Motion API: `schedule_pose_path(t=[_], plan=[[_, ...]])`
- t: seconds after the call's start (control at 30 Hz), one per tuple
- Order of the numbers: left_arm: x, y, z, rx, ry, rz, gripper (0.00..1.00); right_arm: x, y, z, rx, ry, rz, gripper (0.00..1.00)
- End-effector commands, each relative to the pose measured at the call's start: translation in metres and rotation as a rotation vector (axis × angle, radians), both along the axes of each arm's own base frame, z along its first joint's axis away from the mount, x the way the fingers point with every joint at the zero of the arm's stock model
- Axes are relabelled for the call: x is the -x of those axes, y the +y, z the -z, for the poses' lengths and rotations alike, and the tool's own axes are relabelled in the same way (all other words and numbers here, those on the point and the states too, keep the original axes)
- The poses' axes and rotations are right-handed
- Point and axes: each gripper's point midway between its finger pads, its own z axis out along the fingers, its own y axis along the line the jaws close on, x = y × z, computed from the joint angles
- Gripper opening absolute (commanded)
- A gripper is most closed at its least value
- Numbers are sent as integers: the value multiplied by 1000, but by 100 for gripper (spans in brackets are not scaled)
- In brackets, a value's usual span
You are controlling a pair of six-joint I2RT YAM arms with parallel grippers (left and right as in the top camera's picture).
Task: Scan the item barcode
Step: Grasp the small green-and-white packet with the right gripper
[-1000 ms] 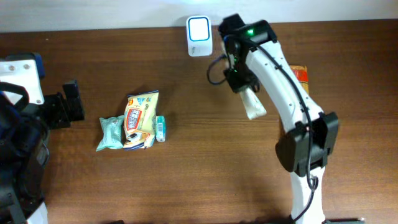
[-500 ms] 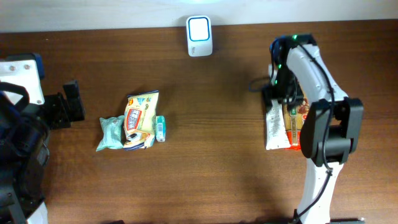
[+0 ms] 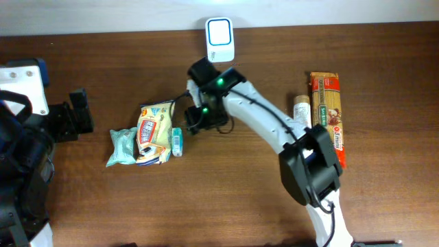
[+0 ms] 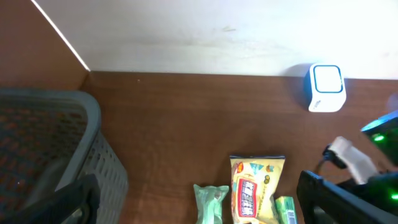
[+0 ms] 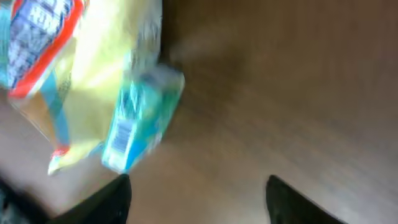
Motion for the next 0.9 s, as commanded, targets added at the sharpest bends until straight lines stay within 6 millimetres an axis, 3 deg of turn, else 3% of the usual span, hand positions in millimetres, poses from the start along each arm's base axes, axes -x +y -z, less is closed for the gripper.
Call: schedule_pose_path(t=[0.0,0.07,0.17,0.27,0.4,0.43,0.47,0.57,0.63,0.7,0.77,0.87], plan=[[2,2,-4,-20,-8,-1,99,10,23,15,29,-54,41,72],[2,2,-4,-21,-8,-2,99,9,37,20,19,-93,95,72],[2,2,-4,-21,-8,-2,99,5,43,28,30,-151,127,65],[2,2,-4,-21,-8,-2,99,1,40,50,67,-149,135,59],[2,2,-4,-20,-8,-1,99,1,38,54,78,-158,98,36],[2,2,-4,-20,-8,-1,99,3,36,55,93,-173,37,20],[2,2,-4,-20,-8,-1,99,4,32,52,110,-178,15,15],[2,2,-4,-21,-8,-2,99,-9,2,22,215,-228,62,15],[2,2,-4,-20,-8,-1,99,-21,-36,-3,380,-304,82,15],[2,2,-4,-20,-8,-1,99,-29,-80,-8,616,-384,108,15],[2,2,-4,-20,-8,-1,99,-39,-105,-2,778,-452,117,15],[2,2,-4,-21,-8,-2,99,-42,-105,34,822,-430,97,17]])
